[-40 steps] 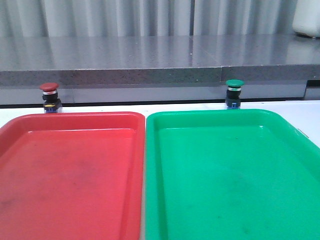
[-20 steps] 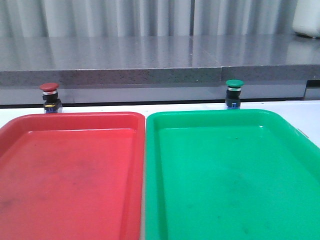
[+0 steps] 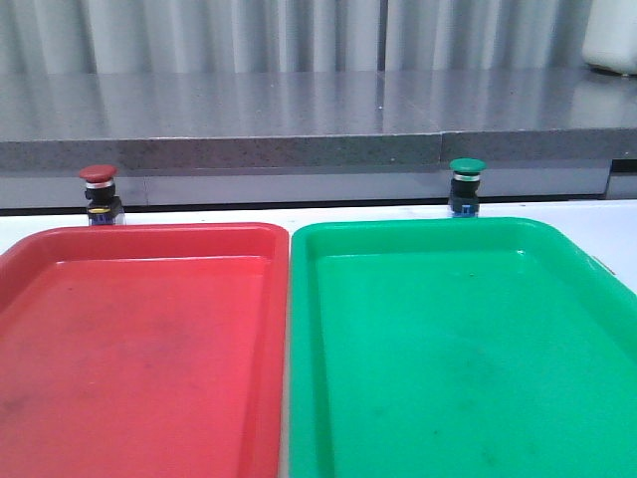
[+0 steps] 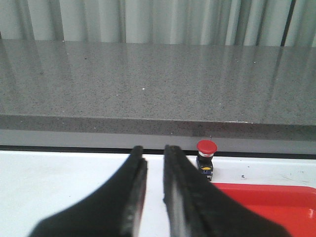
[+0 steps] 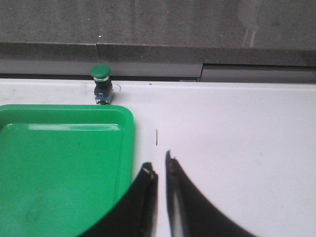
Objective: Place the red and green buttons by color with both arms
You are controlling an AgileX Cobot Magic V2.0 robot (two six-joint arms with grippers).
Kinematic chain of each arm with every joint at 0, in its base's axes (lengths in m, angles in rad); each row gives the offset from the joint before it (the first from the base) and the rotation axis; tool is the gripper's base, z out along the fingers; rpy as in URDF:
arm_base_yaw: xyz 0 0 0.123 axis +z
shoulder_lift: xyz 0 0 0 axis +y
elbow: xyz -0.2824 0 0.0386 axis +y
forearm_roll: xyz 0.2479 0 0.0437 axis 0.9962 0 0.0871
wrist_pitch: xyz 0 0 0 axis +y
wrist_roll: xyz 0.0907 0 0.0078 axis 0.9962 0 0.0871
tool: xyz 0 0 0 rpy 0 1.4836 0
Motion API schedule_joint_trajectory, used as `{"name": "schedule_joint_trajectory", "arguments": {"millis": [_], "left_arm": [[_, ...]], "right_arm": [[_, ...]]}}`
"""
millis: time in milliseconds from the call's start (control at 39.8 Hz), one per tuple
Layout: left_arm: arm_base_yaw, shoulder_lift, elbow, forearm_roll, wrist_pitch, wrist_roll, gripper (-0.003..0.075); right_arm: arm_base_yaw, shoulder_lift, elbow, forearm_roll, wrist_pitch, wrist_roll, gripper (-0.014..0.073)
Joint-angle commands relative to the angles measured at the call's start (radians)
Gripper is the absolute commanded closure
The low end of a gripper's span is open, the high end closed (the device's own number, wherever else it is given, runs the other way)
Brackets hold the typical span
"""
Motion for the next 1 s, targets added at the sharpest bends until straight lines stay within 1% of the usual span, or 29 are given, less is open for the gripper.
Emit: {"name": "schedule_joint_trajectory", "arguments": {"millis": [0,50,100,151,226,853,979], "left_arm": [[0.002,0.012,-0.038,-0.008,-0.077,-0.006,0.0332],[0.002,0.012,-0.038,-0.024,-0.077,-0.006,0.0211],[0.002,0.012,-0.038,-0.026,-0.077,-0.006,0.0111],[0.002,0.012,-0.038,-0.031,-0.077,-0.006,0.0059],[0.002,0.012,-0.038,-0.031,-0.077,-0.006,0.0044],[0.002,0.012,-0.038,-0.045,-0.086,-0.006,0.0048],[0.002,0.072,-0.052,-0.076,-0.104,-0.006,0.0048]], "right_arm": [[-0.003,0.014,-0.039,-0.004,-0.08,-0.011,0.0308],[-0.003,0.014,-0.039,-0.004,-0.08,-0.011,0.0198],[-0.003,0.014,-0.039,-0.004,-0.08,-0.011,0.009],[-0.003,0.014,-0.039,-0.004,-0.08,-0.011,0.0014],[-0.003,0.014,-0.037,-0.004,-0.08,-0.011,-0.0063],[-0.003,0.014,-0.032,-0.004,-0.08,-0.011,-0.0059],[-0.003,0.014,-0.032,-0.004,-0.08,-0.011,-0.0059]]}}
